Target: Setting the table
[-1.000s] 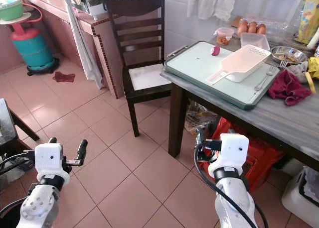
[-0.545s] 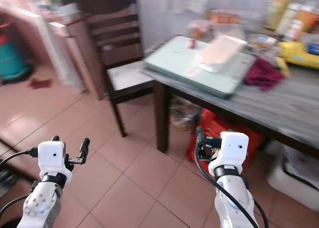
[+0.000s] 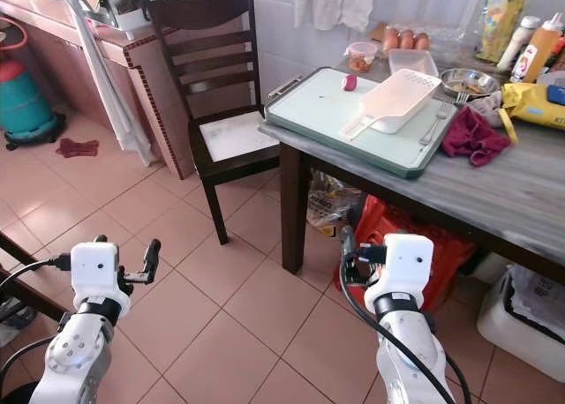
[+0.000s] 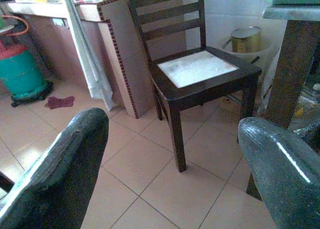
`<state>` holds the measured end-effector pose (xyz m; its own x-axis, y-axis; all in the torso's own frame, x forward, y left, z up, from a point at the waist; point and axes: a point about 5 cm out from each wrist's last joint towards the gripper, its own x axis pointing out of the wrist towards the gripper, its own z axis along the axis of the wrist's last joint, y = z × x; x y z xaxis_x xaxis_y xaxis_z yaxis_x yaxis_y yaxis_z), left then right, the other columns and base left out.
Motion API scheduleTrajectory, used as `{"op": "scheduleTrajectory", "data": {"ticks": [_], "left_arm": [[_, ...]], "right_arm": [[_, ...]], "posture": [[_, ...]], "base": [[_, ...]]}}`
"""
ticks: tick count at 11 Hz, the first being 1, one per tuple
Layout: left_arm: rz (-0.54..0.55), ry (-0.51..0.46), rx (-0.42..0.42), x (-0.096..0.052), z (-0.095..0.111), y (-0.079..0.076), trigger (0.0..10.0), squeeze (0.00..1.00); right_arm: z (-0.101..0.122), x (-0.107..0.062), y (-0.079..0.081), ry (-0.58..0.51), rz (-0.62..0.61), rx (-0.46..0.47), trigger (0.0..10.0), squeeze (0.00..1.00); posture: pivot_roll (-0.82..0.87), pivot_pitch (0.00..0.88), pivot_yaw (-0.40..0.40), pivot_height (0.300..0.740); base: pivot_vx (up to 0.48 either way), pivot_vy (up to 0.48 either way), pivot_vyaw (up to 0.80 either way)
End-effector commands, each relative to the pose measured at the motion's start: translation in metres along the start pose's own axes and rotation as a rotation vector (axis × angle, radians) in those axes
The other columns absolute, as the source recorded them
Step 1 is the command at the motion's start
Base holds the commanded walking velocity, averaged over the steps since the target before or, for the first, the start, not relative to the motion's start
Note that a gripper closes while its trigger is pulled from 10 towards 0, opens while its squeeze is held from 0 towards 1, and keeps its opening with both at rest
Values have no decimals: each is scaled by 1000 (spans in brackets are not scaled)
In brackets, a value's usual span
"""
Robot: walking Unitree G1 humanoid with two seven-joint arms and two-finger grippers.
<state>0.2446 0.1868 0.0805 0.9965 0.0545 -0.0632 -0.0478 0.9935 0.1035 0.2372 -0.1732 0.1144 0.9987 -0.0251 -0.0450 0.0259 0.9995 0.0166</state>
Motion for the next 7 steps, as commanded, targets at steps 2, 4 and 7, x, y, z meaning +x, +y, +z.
{"op": "scheduleTrajectory", "data": {"ticks": [2,4,7], "left_arm": [[12,14,6,2,-2,-1,10000,0],[18,16,7,1,-2,0,10000,0],[19,15,17,3,0,1,10000,0]], "right_arm": [[0,4,0,1,11,-4,10000,0],[-1,7,1,5,17,-1,10000,0],[-5,6,3,20,10,10,10000,0]], "posture": [[-48,52,35,740],[-39,54,33,740],[-40,57,45,740]], "base": [[-142,0,0],[-291,0,0],[-311,0,0]]}}
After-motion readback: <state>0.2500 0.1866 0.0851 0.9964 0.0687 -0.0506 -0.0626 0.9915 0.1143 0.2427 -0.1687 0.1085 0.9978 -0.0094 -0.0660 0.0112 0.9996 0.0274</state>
